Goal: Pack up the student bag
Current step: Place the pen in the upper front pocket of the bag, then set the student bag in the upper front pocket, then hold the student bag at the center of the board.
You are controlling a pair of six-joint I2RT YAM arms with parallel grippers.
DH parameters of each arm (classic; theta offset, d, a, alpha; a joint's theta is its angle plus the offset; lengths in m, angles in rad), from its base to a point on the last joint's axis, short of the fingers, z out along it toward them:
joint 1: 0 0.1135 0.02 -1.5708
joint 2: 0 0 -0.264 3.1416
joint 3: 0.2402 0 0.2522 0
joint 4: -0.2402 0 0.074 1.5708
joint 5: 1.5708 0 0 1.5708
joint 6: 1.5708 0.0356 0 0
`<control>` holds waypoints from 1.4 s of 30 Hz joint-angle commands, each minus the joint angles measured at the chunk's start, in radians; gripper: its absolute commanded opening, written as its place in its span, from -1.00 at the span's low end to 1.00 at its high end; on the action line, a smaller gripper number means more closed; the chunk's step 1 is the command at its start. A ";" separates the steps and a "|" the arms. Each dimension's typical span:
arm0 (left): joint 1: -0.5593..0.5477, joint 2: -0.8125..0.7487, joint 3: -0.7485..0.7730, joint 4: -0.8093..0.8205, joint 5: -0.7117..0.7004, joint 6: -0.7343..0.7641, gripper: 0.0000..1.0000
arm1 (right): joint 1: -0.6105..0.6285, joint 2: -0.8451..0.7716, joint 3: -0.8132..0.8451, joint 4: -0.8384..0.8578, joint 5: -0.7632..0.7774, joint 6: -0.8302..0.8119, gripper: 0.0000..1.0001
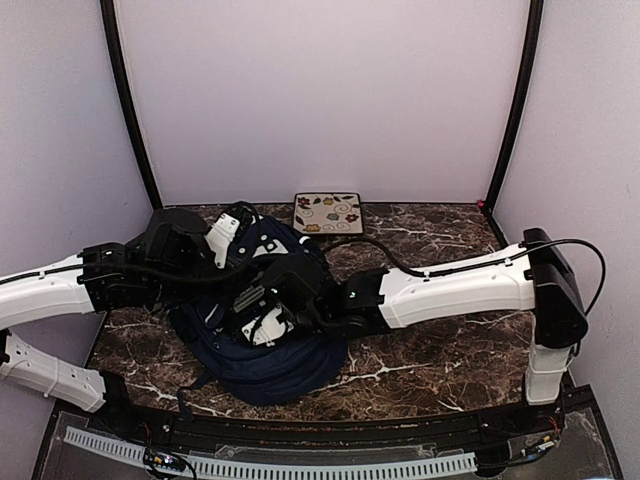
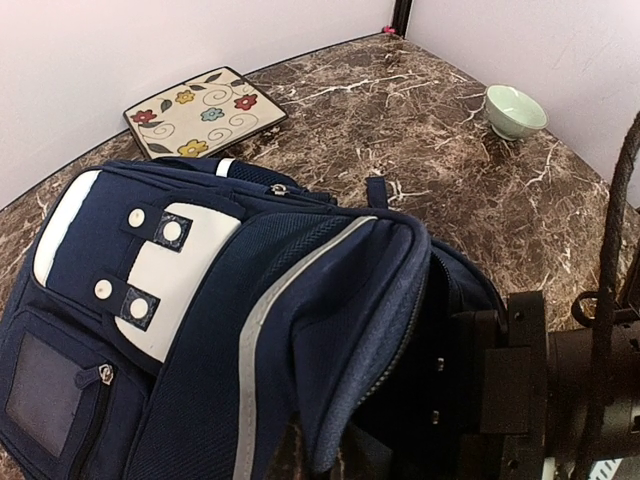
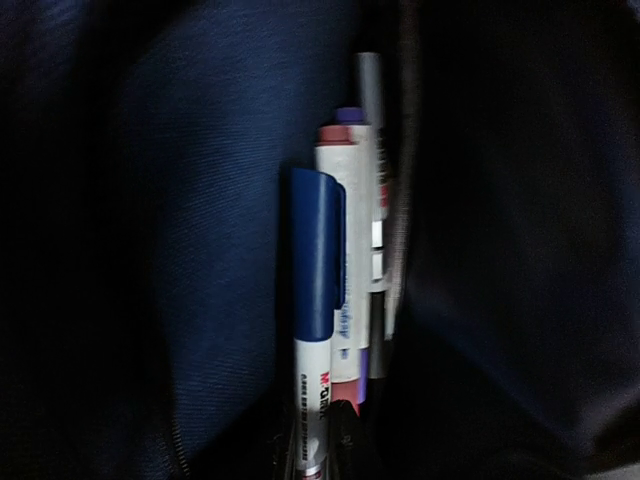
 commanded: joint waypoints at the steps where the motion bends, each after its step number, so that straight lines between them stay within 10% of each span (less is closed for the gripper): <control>1: 0.005 -0.024 0.054 0.109 -0.009 -0.010 -1.00 | -0.007 -0.048 -0.015 0.121 0.018 -0.013 -0.74; 3: 0.006 -0.023 0.047 0.112 -0.016 -0.006 -0.91 | -0.010 -0.079 -0.014 0.078 0.021 -0.015 -0.66; 4: 0.006 -0.021 0.041 0.116 -0.023 -0.001 -0.71 | -0.013 -0.102 -0.009 0.028 -0.054 0.122 -0.27; 7: 0.012 -0.008 0.024 0.117 -0.047 0.005 -0.13 | -0.023 -0.163 -0.009 -0.136 -0.156 0.239 -0.20; 11: 0.022 0.018 0.034 0.108 -0.015 0.011 0.10 | -0.049 -0.254 -0.065 -0.293 -0.295 0.341 -0.18; 26: 0.023 -0.201 -0.003 -0.346 -0.047 -0.292 0.14 | -0.321 -0.445 0.066 -0.623 -0.863 0.580 -0.17; 42: 0.023 -0.271 -0.185 -0.531 0.121 -0.453 0.00 | -0.363 -0.067 0.135 -0.420 -0.861 0.851 -0.22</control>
